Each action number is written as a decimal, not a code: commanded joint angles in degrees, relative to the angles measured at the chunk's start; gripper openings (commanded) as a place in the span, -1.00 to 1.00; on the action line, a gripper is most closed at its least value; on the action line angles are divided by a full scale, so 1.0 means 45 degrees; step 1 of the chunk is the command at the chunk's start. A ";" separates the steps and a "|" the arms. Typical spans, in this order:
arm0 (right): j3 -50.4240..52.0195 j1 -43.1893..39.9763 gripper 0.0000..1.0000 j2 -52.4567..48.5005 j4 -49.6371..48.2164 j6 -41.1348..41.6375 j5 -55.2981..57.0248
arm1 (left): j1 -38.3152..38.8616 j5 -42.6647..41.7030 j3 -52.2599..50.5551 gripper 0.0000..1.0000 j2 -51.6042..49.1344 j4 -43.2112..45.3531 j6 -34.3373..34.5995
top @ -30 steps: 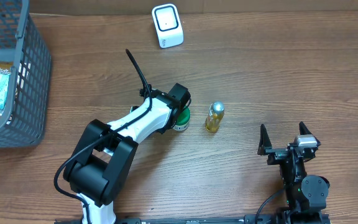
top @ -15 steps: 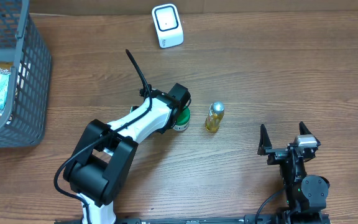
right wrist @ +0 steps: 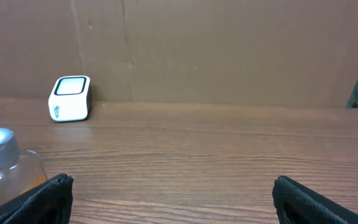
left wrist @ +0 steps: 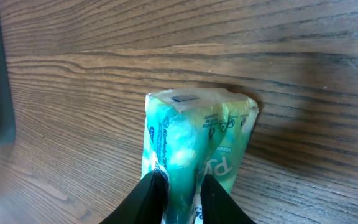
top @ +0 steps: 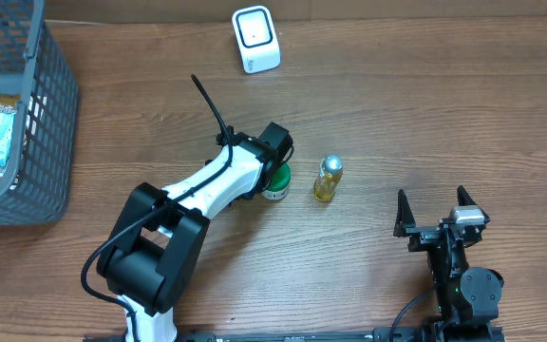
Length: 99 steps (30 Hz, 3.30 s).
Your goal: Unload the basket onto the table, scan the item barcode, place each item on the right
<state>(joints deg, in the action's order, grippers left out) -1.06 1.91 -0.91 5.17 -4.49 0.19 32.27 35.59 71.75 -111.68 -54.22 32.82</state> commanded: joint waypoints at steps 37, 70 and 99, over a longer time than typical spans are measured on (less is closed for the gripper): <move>0.0136 0.0000 1.00 0.0019 -0.0078 -0.0015 -0.0073 | -0.2968 -0.7601 0.5061 0.65 -0.0233 -0.3585 -0.4284; 0.0136 0.0000 1.00 0.0019 -0.0078 -0.0015 -0.0073 | -0.3070 -0.8140 0.0622 0.50 -0.0243 0.0272 -0.4546; 0.0136 0.0000 1.00 0.0019 -0.0073 -0.0015 -0.0073 | -0.3070 -0.7820 0.0087 -0.45 -0.0243 0.1787 -0.4221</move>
<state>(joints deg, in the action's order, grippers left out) -1.06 1.91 -0.91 5.15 -4.49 0.21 18.02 -0.19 72.34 -112.22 -46.41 12.14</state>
